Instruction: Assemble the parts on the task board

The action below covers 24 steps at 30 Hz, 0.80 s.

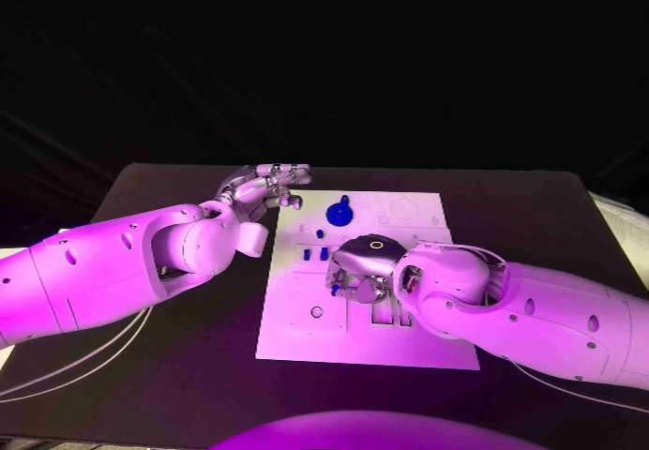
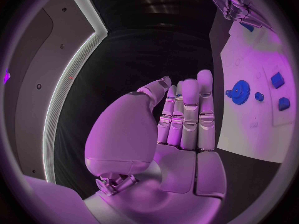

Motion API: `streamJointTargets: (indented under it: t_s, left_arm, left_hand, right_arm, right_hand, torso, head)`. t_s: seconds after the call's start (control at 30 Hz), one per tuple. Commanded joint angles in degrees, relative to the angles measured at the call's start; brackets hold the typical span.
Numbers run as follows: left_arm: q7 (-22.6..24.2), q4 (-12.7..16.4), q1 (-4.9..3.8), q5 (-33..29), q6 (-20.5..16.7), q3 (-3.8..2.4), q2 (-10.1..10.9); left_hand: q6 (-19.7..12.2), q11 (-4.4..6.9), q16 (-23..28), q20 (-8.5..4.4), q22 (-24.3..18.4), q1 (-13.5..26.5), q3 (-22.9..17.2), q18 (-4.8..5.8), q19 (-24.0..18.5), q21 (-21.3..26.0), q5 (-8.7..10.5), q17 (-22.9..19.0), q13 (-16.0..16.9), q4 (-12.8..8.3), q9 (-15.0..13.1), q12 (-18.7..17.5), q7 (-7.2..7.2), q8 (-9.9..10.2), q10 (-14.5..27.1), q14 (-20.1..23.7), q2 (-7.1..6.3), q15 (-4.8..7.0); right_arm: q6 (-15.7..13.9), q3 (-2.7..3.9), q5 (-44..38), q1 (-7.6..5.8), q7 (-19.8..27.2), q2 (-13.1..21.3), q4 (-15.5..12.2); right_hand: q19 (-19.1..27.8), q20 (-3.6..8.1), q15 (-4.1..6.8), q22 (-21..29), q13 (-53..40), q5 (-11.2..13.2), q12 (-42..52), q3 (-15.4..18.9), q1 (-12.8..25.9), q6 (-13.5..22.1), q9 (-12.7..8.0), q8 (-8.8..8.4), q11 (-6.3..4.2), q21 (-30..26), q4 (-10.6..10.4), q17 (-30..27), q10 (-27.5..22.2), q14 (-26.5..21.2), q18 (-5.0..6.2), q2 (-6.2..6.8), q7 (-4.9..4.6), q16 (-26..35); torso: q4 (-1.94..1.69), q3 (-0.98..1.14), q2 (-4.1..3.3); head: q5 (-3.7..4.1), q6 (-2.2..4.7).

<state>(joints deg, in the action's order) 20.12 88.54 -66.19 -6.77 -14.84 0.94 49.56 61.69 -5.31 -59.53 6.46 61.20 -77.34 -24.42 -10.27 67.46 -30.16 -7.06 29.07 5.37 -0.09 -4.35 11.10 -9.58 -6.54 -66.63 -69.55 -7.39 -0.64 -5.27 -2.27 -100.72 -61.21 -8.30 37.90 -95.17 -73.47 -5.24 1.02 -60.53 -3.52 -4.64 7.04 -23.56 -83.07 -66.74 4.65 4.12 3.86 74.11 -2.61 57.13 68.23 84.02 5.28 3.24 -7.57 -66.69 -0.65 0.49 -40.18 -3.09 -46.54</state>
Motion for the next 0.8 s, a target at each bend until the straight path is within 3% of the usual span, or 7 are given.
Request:
streamJointTargets:
  t_s: [0.03, 0.13, 0.23, 0.3, 0.5, 0.8]
  left_arm:
    - [0.06, 0.10, -0.01, -0.18, 1.16, -0.04, -0.09]
    - [0.12, 0.11, -0.01, -0.17, 1.05, -0.04, -0.08]
    - [0.16, 0.12, -0.01, -0.16, 0.98, -0.04, -0.07]
    - [0.16, 0.11, -0.01, -0.16, 0.93, -0.04, -0.06]
    - [0.15, 0.07, -0.01, -0.16, 0.86, -0.04, -0.03]
    - [0.07, -0.12, 0.00, -0.16, 0.89, -0.04, -0.01]
  left_hand:
    - [-0.29, -0.01, 0.34, 0.08, -0.06, -0.70, 0.23, -0.17, 0.34, 0.30, -0.05, -0.05, 0.09, 0.04, 0.01, 0.31, 0.05, -0.23, 0.30, 0.38, 0.02, -0.05]
    - [-0.29, -0.01, 0.34, 0.08, -0.06, -0.70, 0.23, -0.17, 0.34, 0.30, -0.05, -0.05, 0.09, 0.04, 0.01, 0.31, 0.05, -0.23, 0.30, 0.38, 0.02, -0.05]
    - [-0.29, -0.01, 0.34, 0.08, -0.06, -0.70, 0.23, -0.17, 0.34, 0.30, -0.05, -0.05, 0.09, 0.04, 0.01, 0.31, 0.05, -0.23, 0.30, 0.38, 0.02, -0.05]
    - [-0.29, -0.01, 0.34, 0.08, -0.06, -0.70, 0.23, -0.17, 0.34, 0.30, -0.05, -0.05, 0.09, 0.04, 0.01, 0.31, 0.05, -0.23, 0.30, 0.38, 0.02, -0.05]
    - [-0.33, -0.03, 0.37, 0.09, -0.12, -0.78, 0.31, -0.16, 0.37, 0.40, -0.08, -0.17, 0.09, 0.00, 0.02, 0.39, 0.03, -0.26, 0.38, 0.45, 0.09, -0.07]
    - [-0.33, -0.03, 0.37, 0.09, -0.12, -0.78, 0.31, -0.16, 0.37, 0.40, -0.08, -0.17, 0.09, 0.00, 0.02, 0.39, 0.03, -0.26, 0.38, 0.45, 0.09, -0.07]
  right_arm:
    - [3.30, -0.17, -1.78, 0.18, -1.10, -0.10, 0.12]
    - [3.17, -0.23, -1.85, 0.18, -1.65, -0.08, 0.22]
    - [2.52, -0.28, -1.87, 0.18, -2.18, -0.02, 0.35]
    - [1.72, -0.30, -2.02, 0.18, -2.45, 0.10, 0.41]
    - [-0.35, -0.33, -2.42, 0.18, -2.22, 0.52, 0.22]
    - [-6.58, -0.22, -1.54, 0.15, -1.25, 2.90, -1.83]
  right_hand:
    - [-0.38, -0.08, -0.32, -0.07, -0.07, -0.32, -0.42, -0.22, 0.79, -0.27, 0.12, 0.12, 0.19, 0.36, 0.12, 0.07, 0.01, 1.00, 0.79, 0.08, 0.00, -0.41]
    - [-0.23, -0.29, -0.72, 0.11, 0.03, -1.36, -1.37, 0.73, 2.74, 1.18, -0.20, -0.52, 0.66, 0.25, -0.57, -0.03, -1.35, 0.92, 0.78, 1.33, -0.46, -0.41]
    - [0.58, -1.02, -1.67, 1.45, -0.01, -2.19, -2.88, 2.93, 5.26, 7.08, -1.12, -0.67, 1.90, -0.54, -1.60, -0.65, -5.05, 0.61, 0.98, 3.77, -1.77, 0.01]
    - [1.44, -1.49, -1.98, 2.95, -0.16, -2.45, -2.99, 4.66, 5.40, 9.83, -0.96, -0.57, 2.23, -1.48, -1.49, -1.27, -8.03, 0.27, 1.36, 4.33, -1.80, 0.45]
    - [1.74, -1.76, -2.18, 3.63, -0.27, -2.72, -2.40, 6.35, 4.90, 10.55, -0.80, -0.38, 2.53, -1.96, -1.10, -1.70, -9.99, 0.09, 1.49, 4.22, -2.01, 0.72]
    - [1.45, -1.77, -2.14, 3.47, -0.43, -4.12, -0.49, 7.05, 3.80, 9.04, -0.58, 0.03, 2.45, -1.87, -0.60, -1.82, -9.36, 0.08, 1.46, 3.04, -2.05, 0.71]
  torso:
    - [0.03, -0.01, 0.02]
    - [0.03, -0.02, 0.04]
    - [0.03, -0.02, 0.05]
    - [0.03, -0.01, 0.06]
    - [0.00, 0.00, 0.05]
    - [0.06, 0.04, 0.06]
  head:
    - [0.01, -0.04]
    - [0.03, -0.07]
    - [0.03, -0.08]
    - [0.09, -0.05]
    - [0.14, -0.01]
    - [0.48, 0.25]
